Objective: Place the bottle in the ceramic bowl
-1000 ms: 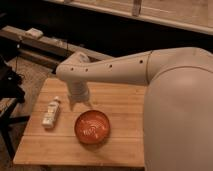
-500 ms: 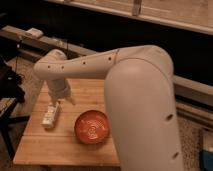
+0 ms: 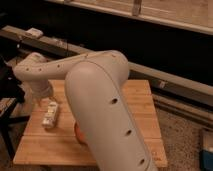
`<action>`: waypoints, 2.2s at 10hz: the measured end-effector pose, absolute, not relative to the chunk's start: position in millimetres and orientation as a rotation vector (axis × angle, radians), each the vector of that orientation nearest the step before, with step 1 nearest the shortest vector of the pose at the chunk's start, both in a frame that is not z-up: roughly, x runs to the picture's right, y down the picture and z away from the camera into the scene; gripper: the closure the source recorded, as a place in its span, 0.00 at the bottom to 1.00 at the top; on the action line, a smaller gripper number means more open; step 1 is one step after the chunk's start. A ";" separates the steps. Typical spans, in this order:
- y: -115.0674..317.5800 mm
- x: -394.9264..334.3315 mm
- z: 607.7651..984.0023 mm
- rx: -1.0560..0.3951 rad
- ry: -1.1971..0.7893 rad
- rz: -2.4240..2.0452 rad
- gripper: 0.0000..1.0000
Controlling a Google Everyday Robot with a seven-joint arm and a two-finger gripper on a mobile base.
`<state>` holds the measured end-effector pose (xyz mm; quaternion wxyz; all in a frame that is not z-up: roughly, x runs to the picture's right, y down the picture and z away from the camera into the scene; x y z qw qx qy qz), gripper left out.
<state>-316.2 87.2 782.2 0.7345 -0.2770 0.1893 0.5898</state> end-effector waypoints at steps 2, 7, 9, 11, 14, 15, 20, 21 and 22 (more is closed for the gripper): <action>100.6 -327.5 800.2 -0.587 0.412 1.261 0.35; 122.8 -346.2 825.7 -0.559 0.416 1.206 0.35; 125.8 -343.3 839.4 -0.555 0.439 1.202 0.35; 127.0 -339.0 853.6 -0.559 0.465 1.212 0.35; 128.7 -336.4 868.1 -0.573 0.490 1.223 0.35; 130.9 -337.1 872.8 -0.580 0.498 1.223 0.35; 135.0 -333.8 883.6 -0.703 0.533 1.238 0.61; 133.2 -330.7 878.9 -0.730 0.536 1.241 0.70; 129.1 -328.0 872.5 -0.744 0.536 1.239 0.78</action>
